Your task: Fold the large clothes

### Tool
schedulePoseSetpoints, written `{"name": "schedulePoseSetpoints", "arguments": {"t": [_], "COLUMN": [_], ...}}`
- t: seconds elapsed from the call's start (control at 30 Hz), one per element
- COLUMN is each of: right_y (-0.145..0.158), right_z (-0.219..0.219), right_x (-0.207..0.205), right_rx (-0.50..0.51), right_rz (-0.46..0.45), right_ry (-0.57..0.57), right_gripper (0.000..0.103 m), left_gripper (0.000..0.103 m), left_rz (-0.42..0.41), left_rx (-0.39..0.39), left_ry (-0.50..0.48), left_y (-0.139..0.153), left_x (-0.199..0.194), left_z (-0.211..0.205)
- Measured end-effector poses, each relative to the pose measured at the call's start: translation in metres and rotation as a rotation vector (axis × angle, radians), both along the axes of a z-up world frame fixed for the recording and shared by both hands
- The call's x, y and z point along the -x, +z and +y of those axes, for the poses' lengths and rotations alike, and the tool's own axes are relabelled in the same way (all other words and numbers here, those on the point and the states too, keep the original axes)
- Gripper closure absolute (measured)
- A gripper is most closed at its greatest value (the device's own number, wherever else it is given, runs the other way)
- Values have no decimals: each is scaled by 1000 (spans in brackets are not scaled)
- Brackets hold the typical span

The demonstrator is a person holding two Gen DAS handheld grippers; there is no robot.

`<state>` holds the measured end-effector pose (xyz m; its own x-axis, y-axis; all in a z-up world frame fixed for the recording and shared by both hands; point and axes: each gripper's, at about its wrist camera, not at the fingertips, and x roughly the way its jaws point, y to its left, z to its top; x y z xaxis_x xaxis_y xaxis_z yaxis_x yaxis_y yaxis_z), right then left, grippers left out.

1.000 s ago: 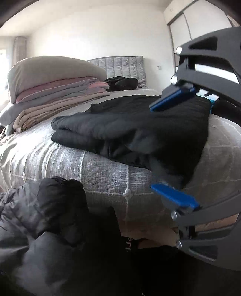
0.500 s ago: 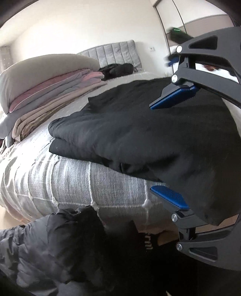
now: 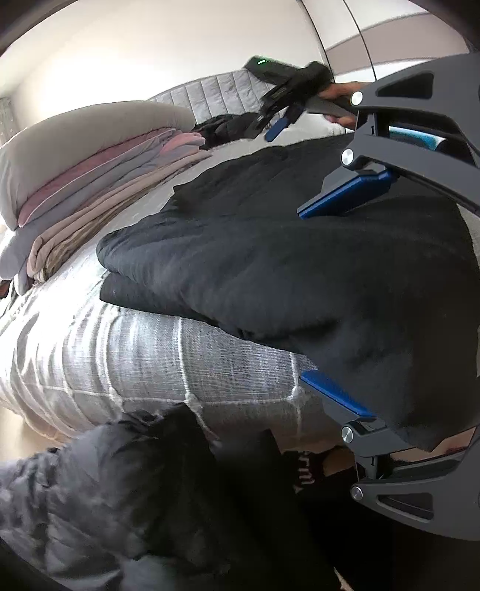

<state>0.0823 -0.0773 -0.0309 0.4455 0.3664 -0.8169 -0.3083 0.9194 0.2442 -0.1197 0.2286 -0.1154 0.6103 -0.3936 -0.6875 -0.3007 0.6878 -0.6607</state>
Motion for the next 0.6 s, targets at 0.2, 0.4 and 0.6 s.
{"name": "schedulePoseSetpoints", "arguments": {"t": [0.2,0.4,0.6], "right_y": [-46,8,51], "right_z": [12,-17,-116], "right_x": [-19,42,127], "right_rx": [88,-84,-173], "right_rz": [86,31,-44], "right_ry": [3,21,-78], "right_gripper": [5,6,6], "left_gripper": [25,24,23], "left_rz": [-28,-14,-9], "left_rx": [-129,-82,-39], "left_ry": [-2,5,20], "left_y": [13,8,1], "left_x": [0,-1,-2], "left_z": [-10,-5,-1]}}
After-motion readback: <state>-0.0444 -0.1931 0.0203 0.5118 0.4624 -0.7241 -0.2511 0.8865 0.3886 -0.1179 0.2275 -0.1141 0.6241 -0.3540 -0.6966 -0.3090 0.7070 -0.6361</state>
